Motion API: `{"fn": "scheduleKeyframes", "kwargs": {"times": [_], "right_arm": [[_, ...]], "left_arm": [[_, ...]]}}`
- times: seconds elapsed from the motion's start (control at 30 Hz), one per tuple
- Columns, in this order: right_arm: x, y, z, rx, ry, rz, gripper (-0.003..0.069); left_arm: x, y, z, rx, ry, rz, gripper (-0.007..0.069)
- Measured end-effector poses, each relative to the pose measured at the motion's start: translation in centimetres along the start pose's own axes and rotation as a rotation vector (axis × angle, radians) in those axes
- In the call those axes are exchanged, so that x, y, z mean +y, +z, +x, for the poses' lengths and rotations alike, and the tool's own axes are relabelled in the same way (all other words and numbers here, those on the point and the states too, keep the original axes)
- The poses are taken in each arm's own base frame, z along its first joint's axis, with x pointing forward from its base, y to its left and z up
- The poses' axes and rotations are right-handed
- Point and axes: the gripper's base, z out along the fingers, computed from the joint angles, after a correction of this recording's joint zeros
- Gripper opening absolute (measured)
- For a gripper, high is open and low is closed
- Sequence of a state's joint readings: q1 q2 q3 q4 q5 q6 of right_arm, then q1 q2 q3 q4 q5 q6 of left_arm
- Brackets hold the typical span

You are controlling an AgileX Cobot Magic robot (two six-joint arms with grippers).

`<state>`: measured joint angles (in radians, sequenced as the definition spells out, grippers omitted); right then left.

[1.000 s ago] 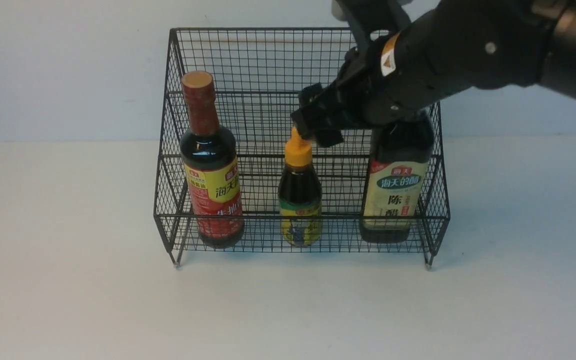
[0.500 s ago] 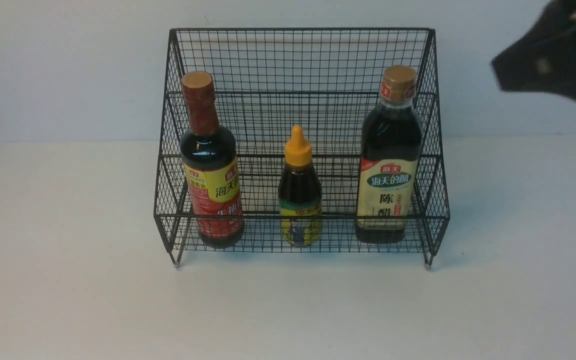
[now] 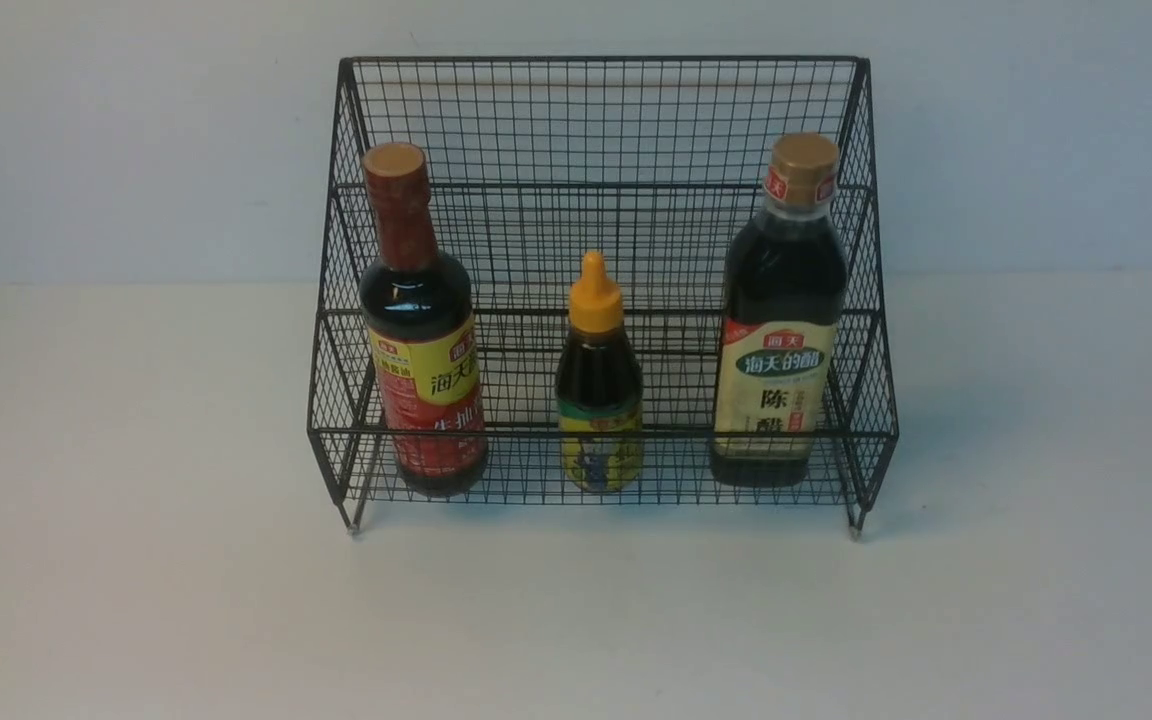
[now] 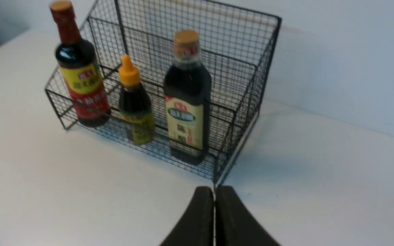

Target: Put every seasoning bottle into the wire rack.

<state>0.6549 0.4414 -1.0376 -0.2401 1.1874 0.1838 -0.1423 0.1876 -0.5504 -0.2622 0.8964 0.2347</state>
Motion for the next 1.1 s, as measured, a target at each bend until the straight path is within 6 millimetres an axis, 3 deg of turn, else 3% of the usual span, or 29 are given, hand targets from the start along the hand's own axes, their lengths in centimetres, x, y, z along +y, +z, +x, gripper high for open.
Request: {"fn": "scheduleKeyframes", "kwargs": {"times": [0.13,0.27,0.43,1.1], "right_arm": [[0.7,2.6,4.6,-0.209,-0.047,-0.044,-0.0014],[1.7,4.3,6.7,-0.419,-0.068,-0.114,-0.0015],[2.5,5.3,7.4,-0.569,-0.074,-0.172,-0.0015],[2.7,5.7,7.8,-0.554,0.015,-0.214,-0.0015]], "left_arm": [[-0.3,0.0,0.0,-0.001,-0.024,0.031,-0.0004],[-0.4,0.0,0.0,0.001,-0.037,0.048,-0.0004],[-0.5,0.0,0.0,0.001,-0.039,0.051,-0.0004],[-0.5,0.0,0.0,-0.003,-0.04,0.051,-0.0004]]}}
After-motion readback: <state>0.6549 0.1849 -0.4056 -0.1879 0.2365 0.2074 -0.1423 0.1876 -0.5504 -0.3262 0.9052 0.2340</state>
